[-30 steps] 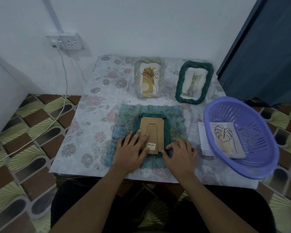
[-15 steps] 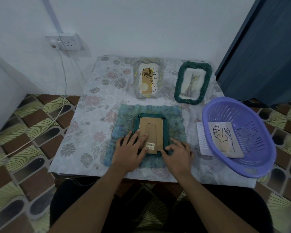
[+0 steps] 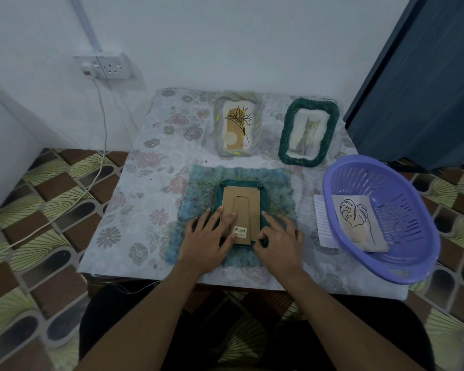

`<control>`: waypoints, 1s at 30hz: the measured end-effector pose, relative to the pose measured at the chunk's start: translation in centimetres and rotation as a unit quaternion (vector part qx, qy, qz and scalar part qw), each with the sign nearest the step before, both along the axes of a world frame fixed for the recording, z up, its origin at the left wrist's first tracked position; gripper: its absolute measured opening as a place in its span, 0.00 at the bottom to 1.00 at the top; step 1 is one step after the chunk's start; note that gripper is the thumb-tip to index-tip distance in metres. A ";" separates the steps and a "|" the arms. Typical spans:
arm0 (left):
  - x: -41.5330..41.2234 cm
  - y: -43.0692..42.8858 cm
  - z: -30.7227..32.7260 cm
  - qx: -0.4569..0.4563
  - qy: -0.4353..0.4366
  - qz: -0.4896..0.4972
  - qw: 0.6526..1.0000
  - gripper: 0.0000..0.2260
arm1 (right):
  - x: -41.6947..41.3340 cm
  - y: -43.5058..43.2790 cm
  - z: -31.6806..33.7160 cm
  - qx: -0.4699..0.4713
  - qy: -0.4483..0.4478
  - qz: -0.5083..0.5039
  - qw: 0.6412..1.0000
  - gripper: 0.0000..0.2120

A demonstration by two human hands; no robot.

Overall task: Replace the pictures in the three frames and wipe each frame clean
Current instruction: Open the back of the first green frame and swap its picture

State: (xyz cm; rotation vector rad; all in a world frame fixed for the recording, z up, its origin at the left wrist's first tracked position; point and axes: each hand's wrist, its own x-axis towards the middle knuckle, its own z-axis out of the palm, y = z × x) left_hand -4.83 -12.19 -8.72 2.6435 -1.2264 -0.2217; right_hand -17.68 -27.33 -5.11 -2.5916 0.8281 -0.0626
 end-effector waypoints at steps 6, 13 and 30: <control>0.1 0.0 -0.2 -0.013 0.000 -0.002 1.000 0.25 | 0.3 -0.3 0.0 -0.027 0.011 0.015 0.999 0.04; 0.0 0.1 -0.1 -0.001 0.002 0.003 1.000 0.24 | 0.6 -1.1 -0.1 0.023 -0.032 0.015 0.999 0.04; 0.2 0.1 0.1 -0.066 0.033 0.036 0.997 0.30 | 2.4 1.9 -1.9 0.023 0.035 0.053 0.998 0.25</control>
